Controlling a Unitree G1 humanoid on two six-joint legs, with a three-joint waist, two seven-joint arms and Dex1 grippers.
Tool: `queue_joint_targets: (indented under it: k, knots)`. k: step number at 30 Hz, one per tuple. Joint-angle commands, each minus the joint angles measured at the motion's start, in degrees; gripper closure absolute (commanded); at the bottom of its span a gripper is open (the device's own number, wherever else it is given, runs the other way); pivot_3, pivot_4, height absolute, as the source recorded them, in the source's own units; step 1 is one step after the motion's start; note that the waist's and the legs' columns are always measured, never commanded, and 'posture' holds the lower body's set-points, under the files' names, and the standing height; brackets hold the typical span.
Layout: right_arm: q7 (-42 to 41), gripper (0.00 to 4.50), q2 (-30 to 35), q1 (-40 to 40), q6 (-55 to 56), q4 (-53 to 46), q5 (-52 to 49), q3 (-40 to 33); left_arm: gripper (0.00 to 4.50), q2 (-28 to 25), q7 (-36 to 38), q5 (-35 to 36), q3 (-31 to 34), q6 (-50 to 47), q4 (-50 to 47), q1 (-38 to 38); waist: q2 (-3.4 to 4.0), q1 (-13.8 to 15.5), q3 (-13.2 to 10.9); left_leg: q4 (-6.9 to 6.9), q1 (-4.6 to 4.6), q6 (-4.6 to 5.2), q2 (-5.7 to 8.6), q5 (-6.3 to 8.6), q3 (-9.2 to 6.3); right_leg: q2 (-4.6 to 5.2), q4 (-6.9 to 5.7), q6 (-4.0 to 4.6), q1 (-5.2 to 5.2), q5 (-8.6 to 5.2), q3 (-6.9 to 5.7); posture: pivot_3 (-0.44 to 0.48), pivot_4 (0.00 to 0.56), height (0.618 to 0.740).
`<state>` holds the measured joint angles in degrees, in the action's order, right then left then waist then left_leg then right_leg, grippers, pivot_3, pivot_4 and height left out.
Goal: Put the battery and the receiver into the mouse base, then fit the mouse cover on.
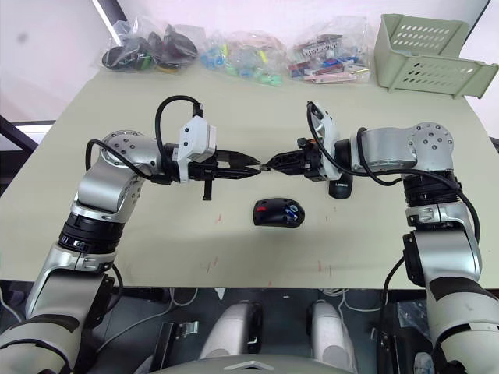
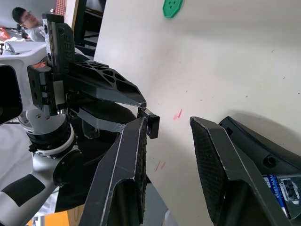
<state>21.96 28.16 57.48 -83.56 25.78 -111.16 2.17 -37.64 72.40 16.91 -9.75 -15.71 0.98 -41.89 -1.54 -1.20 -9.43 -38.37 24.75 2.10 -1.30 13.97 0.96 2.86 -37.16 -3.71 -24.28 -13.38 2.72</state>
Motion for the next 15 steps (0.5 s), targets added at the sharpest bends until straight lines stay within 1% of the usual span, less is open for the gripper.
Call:
queue_joint_targets:
  k: [1,15]
  knots:
    - [-0.8,2.97,0.0,1.1,-0.4,-0.5,-1.8,-1.5,4.11,0.2,0.2,0.0,0.6,1.3,-0.7,-0.9,0.00,0.0,0.0,0.00,0.00,0.00,0.00,0.00,0.00,0.00,0.00,0.00,0.00,0.00,0.00,0.000,0.150,0.740]
    - [-1.9,2.97,0.0,0.9,-1.0,-0.5,-1.8,-1.7,4.11,0.2,0.2,-0.1,0.7,2.0,-0.8,-0.5,0.00,0.0,0.0,0.00,0.00,0.00,0.00,0.00,0.00,0.00,0.00,0.00,0.00,0.00,0.00,0.000,0.150,0.740]
